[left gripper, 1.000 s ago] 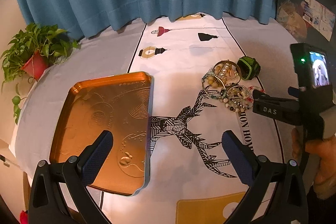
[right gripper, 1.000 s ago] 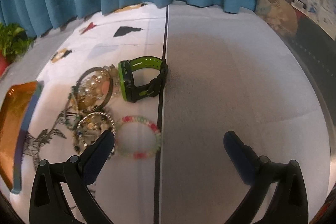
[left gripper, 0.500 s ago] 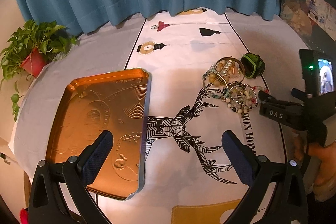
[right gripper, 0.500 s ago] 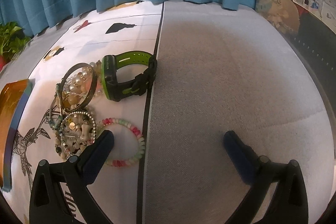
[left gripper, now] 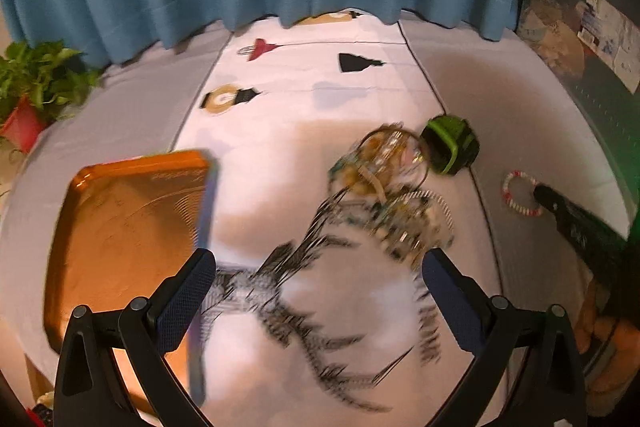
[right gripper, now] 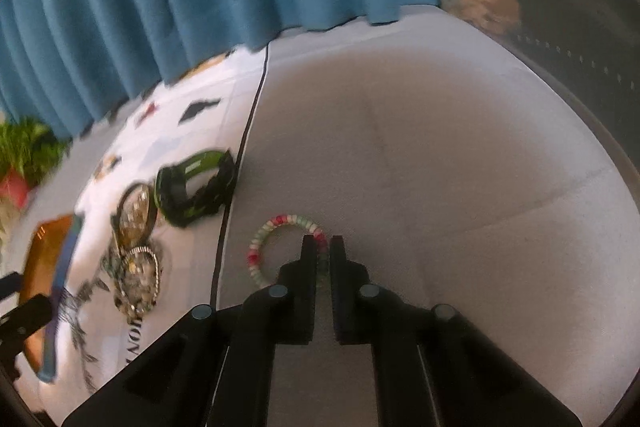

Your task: Organize jewelry

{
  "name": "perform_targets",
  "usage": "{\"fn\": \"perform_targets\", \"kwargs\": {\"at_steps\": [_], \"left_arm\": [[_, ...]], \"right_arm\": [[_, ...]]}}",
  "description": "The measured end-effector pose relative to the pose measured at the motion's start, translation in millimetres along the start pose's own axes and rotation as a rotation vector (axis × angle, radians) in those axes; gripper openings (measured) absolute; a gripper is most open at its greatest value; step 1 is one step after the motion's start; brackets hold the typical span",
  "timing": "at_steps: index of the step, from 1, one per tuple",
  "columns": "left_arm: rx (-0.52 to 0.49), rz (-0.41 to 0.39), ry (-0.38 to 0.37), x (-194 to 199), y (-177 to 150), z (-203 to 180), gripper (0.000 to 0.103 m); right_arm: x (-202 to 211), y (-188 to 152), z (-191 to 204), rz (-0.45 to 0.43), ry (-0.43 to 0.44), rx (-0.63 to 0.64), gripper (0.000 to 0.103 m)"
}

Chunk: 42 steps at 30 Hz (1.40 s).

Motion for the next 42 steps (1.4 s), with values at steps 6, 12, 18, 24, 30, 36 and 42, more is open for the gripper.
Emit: {"fn": "perform_targets", "kwargs": {"at_steps": [6,12,18,24,30,36,42], "left_arm": [[0.015,0.016,-0.087,-19,36,-10,0.095],[0.110,0.136,-0.213,-53,56,-1,0.052],[0.155,0.165,-0.259,-69,68,5,0.029],[0.152,0.146,-0.288,-65,70,10,0.003],[0.119,0.040,-0.308,-20,55,14,0.003],[0.138,-0.015,-0.350,24,35,25,0.003],[0.102,-0.060,-0.358,68,7,26,0.003]], "right_arm": [[-5,-2,-5,0.010,0.025,0.007,0.007],[-5,-2,-11,0.013,0.044,0.003,0.007],[-5,-3,-10,0.018,0.055,0.012,0.007],[-5,-2,-8,0.021,0.060,0.019,0.007],[3,-1,-6,-0.018,0.066,0.029,0.007],[28,0,0,-0.080,0.103,0.035,0.007],[72,-12,9,-0.134,0.085,0.051,0.007]]}}
Point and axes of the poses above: each gripper's, at about its wrist camera, not at the fingertips, and x roughly against the way its jaws point, z to its left, y to its top, the point moved 1 cm from there along -x, roughly the way its jaws point, and after that the axes turned 10 degrees about z, right-handed, at the moved point
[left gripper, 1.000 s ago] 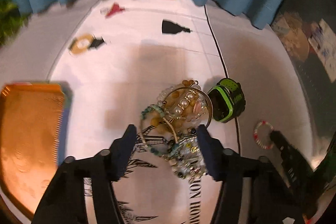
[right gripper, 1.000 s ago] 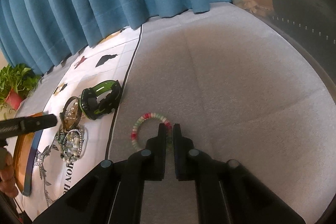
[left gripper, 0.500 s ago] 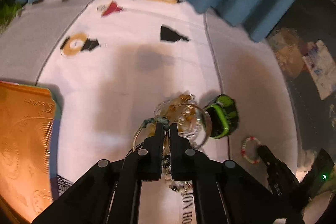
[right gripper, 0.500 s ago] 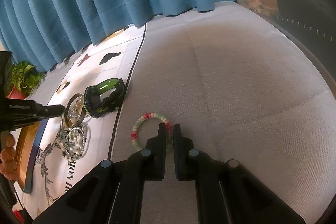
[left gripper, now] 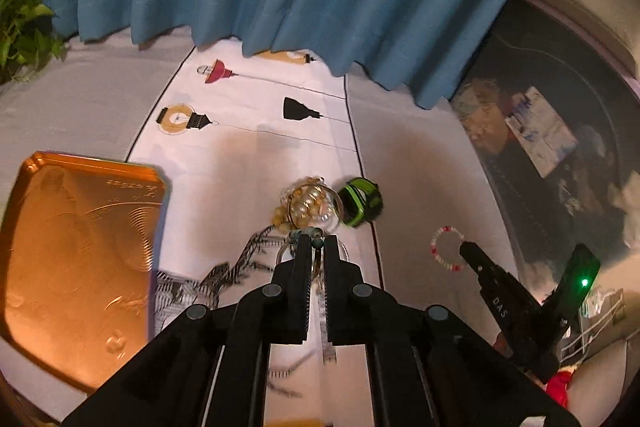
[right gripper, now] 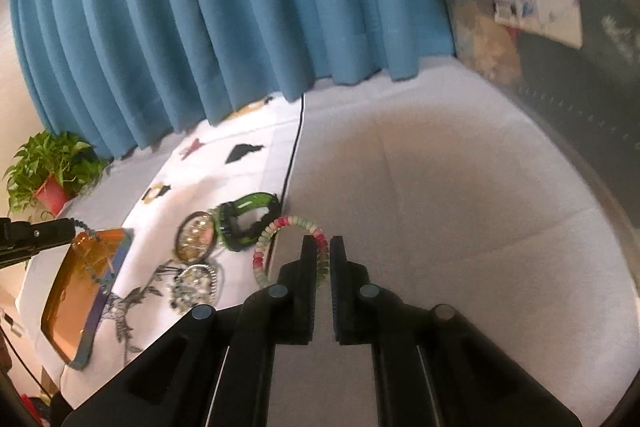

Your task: Organize jewelry

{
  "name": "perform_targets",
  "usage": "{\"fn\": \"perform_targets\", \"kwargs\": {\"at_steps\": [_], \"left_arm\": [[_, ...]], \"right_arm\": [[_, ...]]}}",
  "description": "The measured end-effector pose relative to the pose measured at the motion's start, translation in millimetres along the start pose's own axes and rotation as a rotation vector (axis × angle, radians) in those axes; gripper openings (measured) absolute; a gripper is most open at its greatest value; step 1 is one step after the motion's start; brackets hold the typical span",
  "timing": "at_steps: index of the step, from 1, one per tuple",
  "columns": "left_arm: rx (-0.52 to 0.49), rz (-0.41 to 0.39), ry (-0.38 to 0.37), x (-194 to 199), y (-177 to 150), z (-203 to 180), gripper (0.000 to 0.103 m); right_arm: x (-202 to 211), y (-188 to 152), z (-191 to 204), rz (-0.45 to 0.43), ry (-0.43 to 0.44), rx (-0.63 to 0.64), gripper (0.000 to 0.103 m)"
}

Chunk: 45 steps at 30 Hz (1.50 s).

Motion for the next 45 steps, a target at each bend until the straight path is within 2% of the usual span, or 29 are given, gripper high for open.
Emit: {"fn": "perform_targets", "kwargs": {"at_steps": [6,11,21,32,39,45], "left_arm": [[-0.044,-0.021,0.004,42,-42,-7,0.003],[-0.059,-0.055,0.017,77,-75,-6,0.003],[-0.046,-0.136,0.053,146,-137,13,0.003],[-0.043,-0.240,0.052,208,-176,24,0.003],[-0.021,-0.256,0.052,222,-191,36,0.003],[0.003,-0.273,0.061,226,-192,50,0.003]], "right_arm": [[39,-32,14,0.048,-0.043,0.020,0.007],[83,-49,29,0.031,-0.074,0.065,0.007],[140,-68,64,0.013,-0.035,0.092,0.007],[191,-92,93,-0.019,0.004,0.109,0.007],[208,-97,99,-0.021,0.048,0.100,0.007],[207,-96,107,-0.019,0.051,0.117,0.007]]}}
Point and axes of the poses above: each gripper's, at about its wrist camera, not at the fingertips, and x roughly against the way its jaws point, z to its left, y to its top, the point moved 1 cm from there along -x, roughly the way its jaws point, and after that the axes turned 10 degrees about z, right-handed, at the moved point
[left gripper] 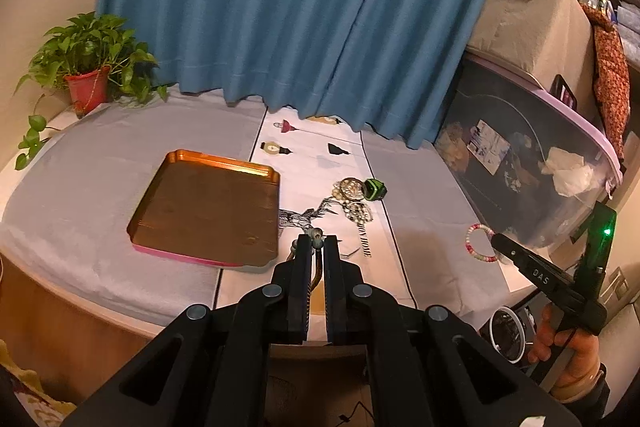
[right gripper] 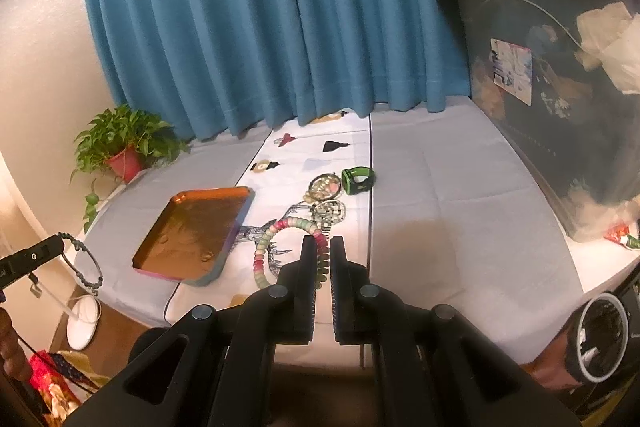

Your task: Organize jewelry

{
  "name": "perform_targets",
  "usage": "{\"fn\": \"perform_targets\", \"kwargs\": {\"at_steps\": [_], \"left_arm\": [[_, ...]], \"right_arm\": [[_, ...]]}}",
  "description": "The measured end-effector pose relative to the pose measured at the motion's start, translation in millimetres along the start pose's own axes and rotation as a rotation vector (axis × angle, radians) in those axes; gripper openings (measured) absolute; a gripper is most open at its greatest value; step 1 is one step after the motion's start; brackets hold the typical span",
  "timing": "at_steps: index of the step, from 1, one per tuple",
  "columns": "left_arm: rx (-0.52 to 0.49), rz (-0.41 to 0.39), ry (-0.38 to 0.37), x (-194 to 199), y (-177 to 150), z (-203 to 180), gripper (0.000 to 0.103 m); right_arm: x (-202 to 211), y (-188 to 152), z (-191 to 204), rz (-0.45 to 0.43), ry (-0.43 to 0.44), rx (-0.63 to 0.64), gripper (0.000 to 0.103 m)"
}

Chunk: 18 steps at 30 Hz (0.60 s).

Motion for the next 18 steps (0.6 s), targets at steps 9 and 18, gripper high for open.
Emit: {"fn": "perform_targets", "kwargs": {"at_steps": [9,18], "left_arm": [[0.025,0.019,0.025,-23,15,30,0.003],[0.019,0.013,0.065,-46,40,64,0.003]], "right_arm": [[-45,12,24,0.063,-0.014,0.052,0.007],[-104,40,84,0.111,0.055,0.128,0.007]]}}
Point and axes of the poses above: each gripper's, at about its wrist camera, not at the fingertips, and x roughly against the way its jaws point, z to its left, y to its top, the point moved 1 cm from there along -x, roughly the way its jaws point, and after that the axes turned 10 degrees about z, right-handed, at the moved point
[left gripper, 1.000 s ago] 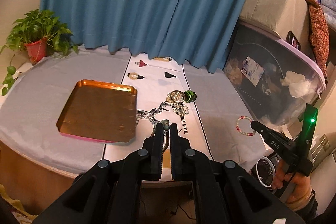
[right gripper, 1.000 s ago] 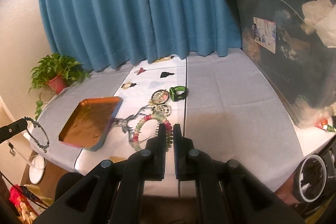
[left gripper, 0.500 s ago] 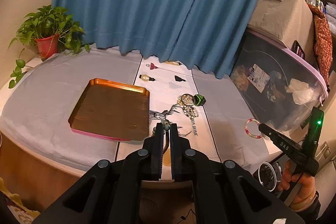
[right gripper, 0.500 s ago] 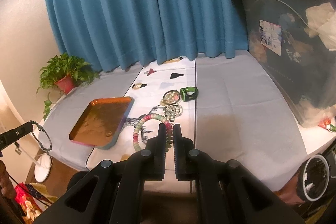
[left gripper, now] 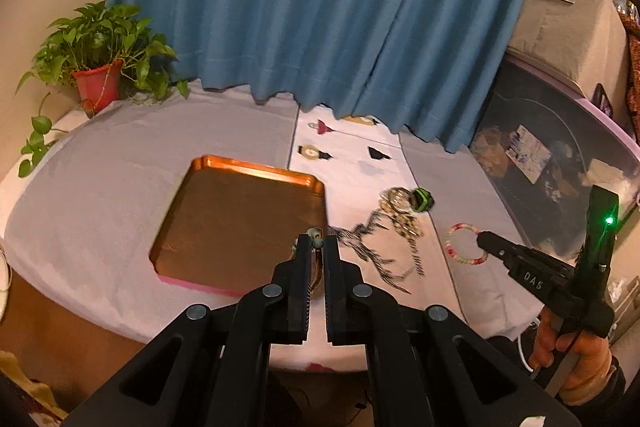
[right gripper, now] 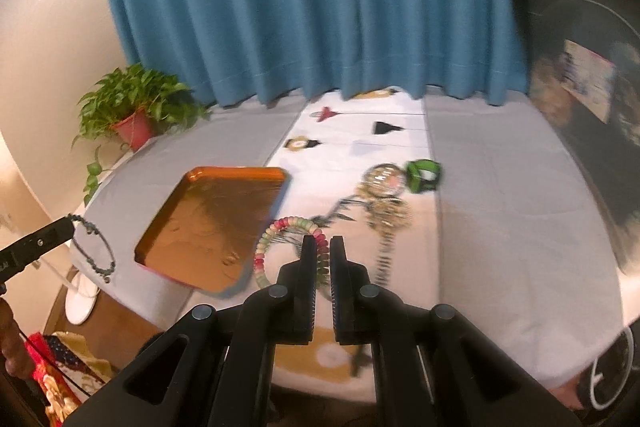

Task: Organize jewelry
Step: 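Carry both bracelets over the copper tray and open both tools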

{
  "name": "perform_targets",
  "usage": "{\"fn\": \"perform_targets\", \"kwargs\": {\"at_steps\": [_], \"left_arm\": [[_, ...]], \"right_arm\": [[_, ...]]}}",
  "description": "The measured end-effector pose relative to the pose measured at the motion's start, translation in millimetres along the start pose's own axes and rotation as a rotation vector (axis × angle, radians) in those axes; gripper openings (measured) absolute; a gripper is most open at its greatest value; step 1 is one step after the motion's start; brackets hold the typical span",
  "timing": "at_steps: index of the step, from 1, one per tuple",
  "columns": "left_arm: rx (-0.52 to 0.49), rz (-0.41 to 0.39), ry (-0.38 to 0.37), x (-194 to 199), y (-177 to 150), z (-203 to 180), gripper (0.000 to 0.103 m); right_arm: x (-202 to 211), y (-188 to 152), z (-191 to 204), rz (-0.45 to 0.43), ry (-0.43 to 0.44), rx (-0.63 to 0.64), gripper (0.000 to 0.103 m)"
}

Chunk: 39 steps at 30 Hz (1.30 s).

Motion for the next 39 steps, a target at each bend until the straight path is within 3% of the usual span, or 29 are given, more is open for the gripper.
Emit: {"fn": "perform_targets", "kwargs": {"at_steps": [13,21,29,30,31,32,33,34,36,39], "left_arm": [[0.065,0.011,0.004,-44,32,57,0.003],[0.104,0.078,-0.006,-92,48,102,0.003],[0.107,0.145,-0.060,-140,52,113,0.004],[0.110,0.133,-0.068,-141,52,114,0.008],[0.113,0.125,-0.059,-141,52,114,0.027],[0.114,0.122,-0.031,-140,52,113,0.064],[0.117,0.114,-0.002,-138,52,114,0.084],[0.128,0.081,0.057,-131,50,114,0.103],[0.125,0.028,0.136,-118,45,112,0.103],[0.120,0.065,0.206,-103,33,109,0.103]], "right_arm": [[-62,29,80,0.052,0.049,0.121,0.007],[-120,37,113,0.122,0.081,0.168,0.007],[-173,39,121,0.188,0.065,0.165,0.007],[-175,39,120,0.188,0.062,0.166,0.009],[-177,40,120,0.187,0.057,0.172,0.012],[-176,41,119,0.188,0.052,0.177,0.016],[-174,41,118,0.185,0.049,0.181,0.032],[-170,40,117,0.175,0.048,0.180,0.055],[-155,36,111,0.146,0.048,0.173,0.068],[-126,22,105,0.139,0.037,0.179,0.068]]}}
Point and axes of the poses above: each gripper's, at about its wrist camera, not at the fingertips, and x roughly against the way its jaws point, z to its left, y to its top, the point moved 1 cm from there along -x, roughly the way its jaws point, and after that the axes turned 10 degrees about z, right-handed, at the moved point
